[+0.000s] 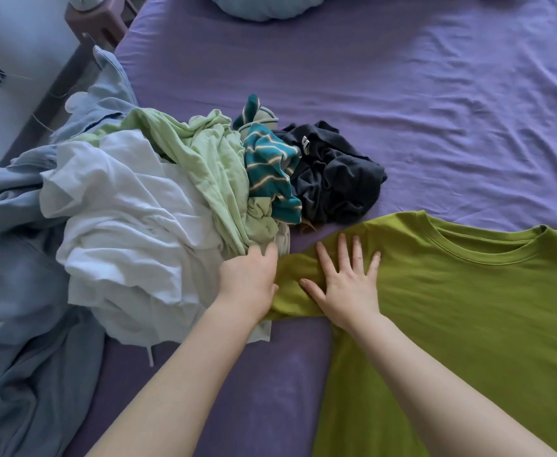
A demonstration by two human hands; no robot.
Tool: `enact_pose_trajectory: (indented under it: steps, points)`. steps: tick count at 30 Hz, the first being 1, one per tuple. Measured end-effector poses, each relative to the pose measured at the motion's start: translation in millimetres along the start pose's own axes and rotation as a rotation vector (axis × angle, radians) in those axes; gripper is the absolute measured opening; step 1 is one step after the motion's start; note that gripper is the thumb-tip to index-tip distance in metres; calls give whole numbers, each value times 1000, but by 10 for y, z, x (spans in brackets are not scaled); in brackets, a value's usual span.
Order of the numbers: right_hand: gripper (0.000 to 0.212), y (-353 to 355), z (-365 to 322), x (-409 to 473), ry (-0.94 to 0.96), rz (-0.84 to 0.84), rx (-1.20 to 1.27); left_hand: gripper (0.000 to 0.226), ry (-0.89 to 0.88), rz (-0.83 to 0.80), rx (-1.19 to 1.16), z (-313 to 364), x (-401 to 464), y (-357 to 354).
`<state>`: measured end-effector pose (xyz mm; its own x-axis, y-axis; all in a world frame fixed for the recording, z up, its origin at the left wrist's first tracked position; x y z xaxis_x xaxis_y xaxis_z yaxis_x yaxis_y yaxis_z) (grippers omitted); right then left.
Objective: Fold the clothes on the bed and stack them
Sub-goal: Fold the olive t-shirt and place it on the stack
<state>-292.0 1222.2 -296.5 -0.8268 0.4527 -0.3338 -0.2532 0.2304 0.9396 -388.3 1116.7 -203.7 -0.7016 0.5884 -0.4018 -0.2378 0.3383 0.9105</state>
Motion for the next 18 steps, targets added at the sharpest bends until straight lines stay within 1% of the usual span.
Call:
enact_pose_trajectory:
  steps: [1,2,3,4,5,7,8,9,10,12,13,16,18]
  points:
    - [79,30,27,-54,5,27,35,57,-27,100,37,59,-46,62]
    - [79,54,74,-129,4,54,68,50,-79,231,40,136,-117,145]
    - [78,69,137,-219,-4,79,92,38,-150,344,24,234,-194,205]
    - [77,69,207,-321,-20,95,110,29,-246,422,-27,345,-258,213]
    - [76,58,275,-432,-42,104,126,27,-352,460,-106,466,-317,176]
    - [73,22,408,-639,-106,116,134,34,-499,414,-259,697,-367,0]
    - [72,-1,466,-722,-142,115,126,41,-527,379,-306,795,-356,-112]
    - [73,-26,515,-781,-169,106,116,50,-519,326,-327,867,-319,-248]
    - [74,-58,558,-823,-183,95,101,57,-487,238,-309,918,-272,-401]
    - [75,-172,628,-862,-171,52,47,60,-356,47,-235,862,-158,-743]
    - [77,-243,665,-862,-154,30,4,63,-294,-19,-229,803,-112,-878]
    - [82,-382,772,-779,-116,-17,-92,76,-237,-60,-188,715,-54,-1068]
    - [85,-372,795,-738,-100,-36,-97,79,-224,-86,-173,701,-24,-1058]
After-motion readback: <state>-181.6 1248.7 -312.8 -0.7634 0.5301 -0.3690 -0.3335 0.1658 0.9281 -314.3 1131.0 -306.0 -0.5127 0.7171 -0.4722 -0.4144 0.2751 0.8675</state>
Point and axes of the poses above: each hand's wrist, its own x-axis towards the middle knuckle, its own y-axis out of the back of the hand, z = x × y, the point moved 8 cm from there along x, towards the middle knuckle, and after that the axes turned 6 degrees about -x, right-handed, at the moved point
